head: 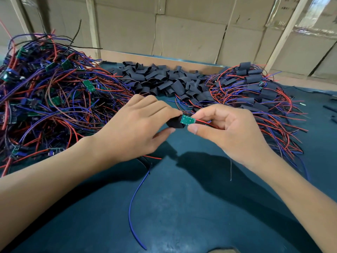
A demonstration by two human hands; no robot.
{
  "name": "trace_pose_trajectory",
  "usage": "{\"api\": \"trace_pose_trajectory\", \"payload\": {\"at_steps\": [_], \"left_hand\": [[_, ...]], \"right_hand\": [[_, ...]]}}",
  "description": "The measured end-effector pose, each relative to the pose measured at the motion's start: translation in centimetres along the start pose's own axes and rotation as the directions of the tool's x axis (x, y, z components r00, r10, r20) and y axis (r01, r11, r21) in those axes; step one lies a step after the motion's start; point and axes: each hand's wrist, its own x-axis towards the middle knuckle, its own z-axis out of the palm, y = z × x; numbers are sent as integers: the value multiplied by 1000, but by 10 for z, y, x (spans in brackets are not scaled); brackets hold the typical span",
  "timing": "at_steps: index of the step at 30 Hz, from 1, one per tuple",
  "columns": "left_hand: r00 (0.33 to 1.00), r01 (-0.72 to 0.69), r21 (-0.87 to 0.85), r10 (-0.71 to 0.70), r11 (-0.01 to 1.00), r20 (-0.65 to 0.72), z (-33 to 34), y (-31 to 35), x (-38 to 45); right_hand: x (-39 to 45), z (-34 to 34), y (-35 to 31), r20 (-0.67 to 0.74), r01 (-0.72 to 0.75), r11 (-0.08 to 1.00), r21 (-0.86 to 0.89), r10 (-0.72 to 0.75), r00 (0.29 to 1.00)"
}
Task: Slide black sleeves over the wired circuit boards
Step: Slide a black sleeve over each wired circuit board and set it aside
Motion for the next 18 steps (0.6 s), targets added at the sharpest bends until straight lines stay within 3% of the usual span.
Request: {"api": "trace_pose_trajectory", "payload": {"at_steps": [8,18], "left_hand": [[999,-28,-32,28,999,-16,1,0,0],[1000,0,-106,-1,994,-17,1,1,-1]], "right_hand": [[1,-3,-7,31,4,999,53,-5,1000],[5,-5,-7,39,-232,953,196,229,973]]}}
